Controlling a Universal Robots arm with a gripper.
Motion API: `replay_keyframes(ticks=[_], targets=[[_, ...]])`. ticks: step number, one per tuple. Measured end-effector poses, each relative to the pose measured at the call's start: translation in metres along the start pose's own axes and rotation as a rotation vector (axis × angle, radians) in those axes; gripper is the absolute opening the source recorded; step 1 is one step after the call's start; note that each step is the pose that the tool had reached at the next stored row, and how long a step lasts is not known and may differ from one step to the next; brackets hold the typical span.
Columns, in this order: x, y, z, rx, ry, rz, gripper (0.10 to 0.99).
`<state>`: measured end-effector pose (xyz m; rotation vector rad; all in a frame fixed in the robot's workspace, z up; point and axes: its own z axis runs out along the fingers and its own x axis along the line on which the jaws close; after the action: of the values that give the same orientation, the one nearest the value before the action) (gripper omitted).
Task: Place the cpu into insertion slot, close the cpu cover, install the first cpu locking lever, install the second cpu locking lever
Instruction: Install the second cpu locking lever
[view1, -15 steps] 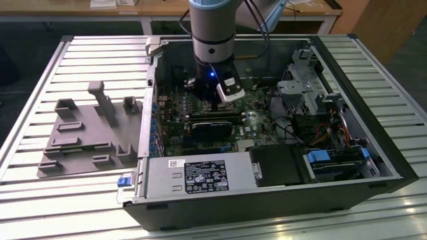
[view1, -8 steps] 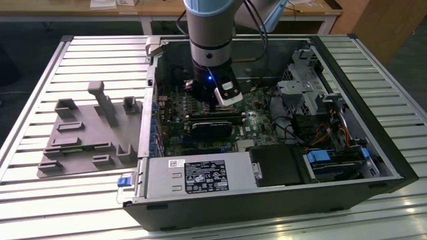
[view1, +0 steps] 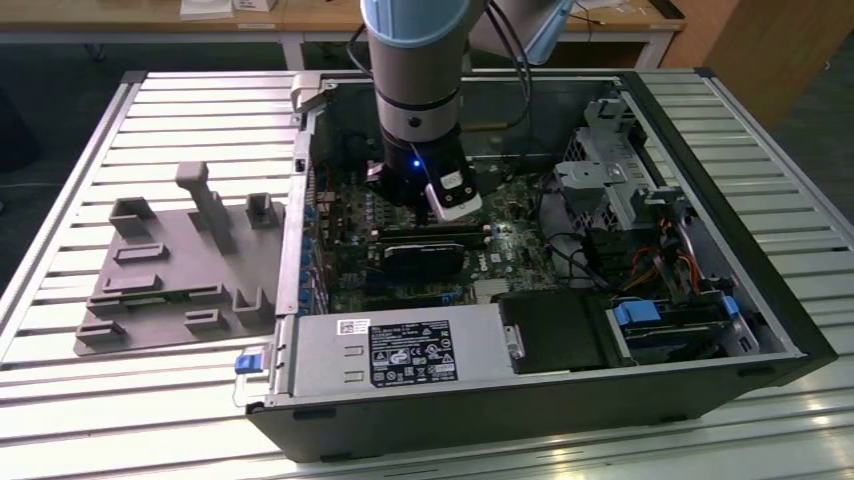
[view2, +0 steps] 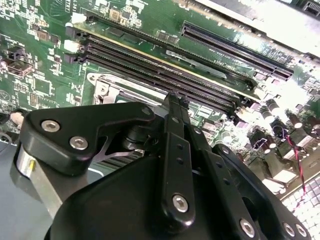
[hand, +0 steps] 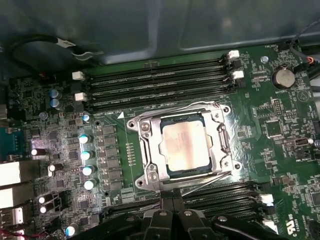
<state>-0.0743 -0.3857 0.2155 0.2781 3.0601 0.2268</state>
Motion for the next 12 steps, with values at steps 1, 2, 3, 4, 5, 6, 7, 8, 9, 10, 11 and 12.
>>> replay_keyframes(ticks=[1,2,3,4,5,6,7,8,9,10,11,12], targets=[[0.0001,-0.0009,0.0001,-0.002,0.0007,-0.002,0.106],[0.0,-0.0019,0.0002,-0.005,0.0013,-0.004,0.106],[-0.0001,-0.0029,0.0004,-0.007,0.002,-0.005,0.106],[-0.0001,-0.0038,0.0006,-0.011,0.0028,-0.006,0.106],[-0.0002,-0.0046,0.0008,-0.014,0.0035,-0.007,0.106],[-0.0002,-0.0049,0.0011,-0.017,0.004,-0.007,0.106],[-0.0002,-0.0052,0.0015,-0.019,0.0044,-0.006,0.106],[-0.0002,-0.0053,0.0019,-0.022,0.0049,-0.006,0.106],[-0.0001,-0.0055,0.0023,-0.025,0.0054,-0.006,0.106],[0.0,-0.0057,0.0027,-0.028,0.006,-0.006,0.106],[0.0001,-0.0059,0.0032,-0.03,0.0063,-0.006,0.106],[0.0001,-0.0061,0.0036,-0.032,0.0066,-0.005,0.106]])
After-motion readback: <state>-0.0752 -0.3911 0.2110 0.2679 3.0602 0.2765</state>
